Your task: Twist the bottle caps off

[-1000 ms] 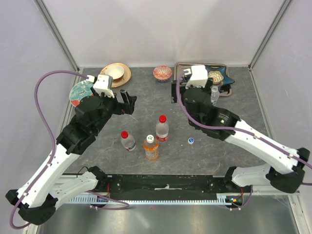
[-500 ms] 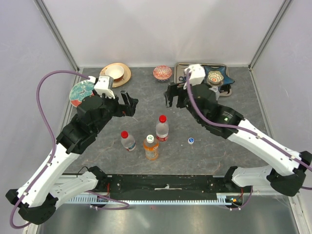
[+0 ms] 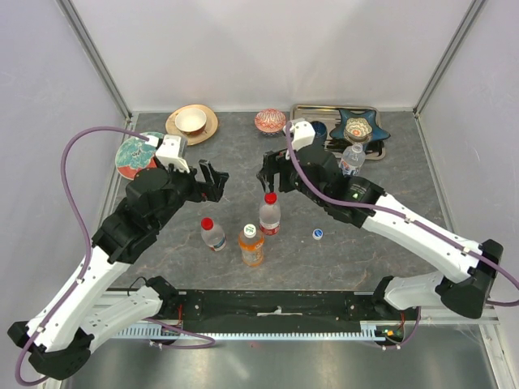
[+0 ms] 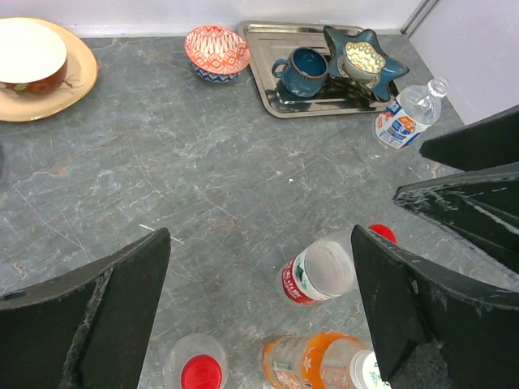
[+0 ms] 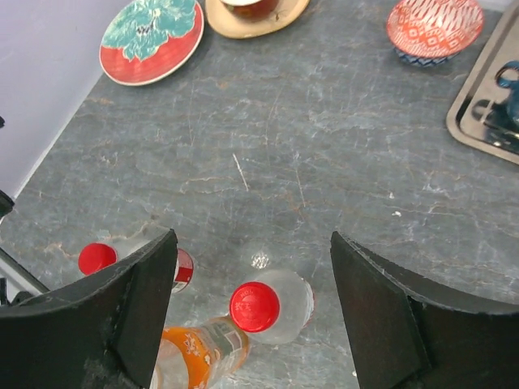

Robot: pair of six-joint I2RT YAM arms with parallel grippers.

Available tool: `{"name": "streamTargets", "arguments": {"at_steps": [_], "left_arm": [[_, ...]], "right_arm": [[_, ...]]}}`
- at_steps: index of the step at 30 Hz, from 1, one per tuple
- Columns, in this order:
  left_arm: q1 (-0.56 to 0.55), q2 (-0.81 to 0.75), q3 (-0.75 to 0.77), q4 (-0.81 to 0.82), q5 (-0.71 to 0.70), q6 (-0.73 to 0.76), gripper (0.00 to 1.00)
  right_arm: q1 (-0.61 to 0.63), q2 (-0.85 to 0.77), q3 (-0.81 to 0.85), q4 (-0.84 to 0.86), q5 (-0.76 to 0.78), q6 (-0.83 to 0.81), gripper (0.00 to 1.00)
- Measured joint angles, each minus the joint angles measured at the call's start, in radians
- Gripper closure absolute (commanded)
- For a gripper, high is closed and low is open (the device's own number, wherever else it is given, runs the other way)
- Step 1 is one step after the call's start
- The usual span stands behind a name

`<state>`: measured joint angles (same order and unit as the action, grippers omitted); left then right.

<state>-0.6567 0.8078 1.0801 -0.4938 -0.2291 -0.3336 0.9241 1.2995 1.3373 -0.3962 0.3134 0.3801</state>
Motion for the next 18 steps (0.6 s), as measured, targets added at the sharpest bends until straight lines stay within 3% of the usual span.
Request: {"name": "streamTargets", "arguments": {"at_steps": [14, 18], "left_arm": [[0.0, -0.032, -0.048, 0.004, 0.027, 0.006, 0.04], [0.0, -0.032, -0.053, 0.008, 0.03, 0.008, 0.04]], "right_arm": [[0.047, 0.059, -0.116, 0.014, -0.019, 0.037, 0.25], [0.047, 0.064, -0.136, 0.021, -0.016, 0.044, 0.32]]}}
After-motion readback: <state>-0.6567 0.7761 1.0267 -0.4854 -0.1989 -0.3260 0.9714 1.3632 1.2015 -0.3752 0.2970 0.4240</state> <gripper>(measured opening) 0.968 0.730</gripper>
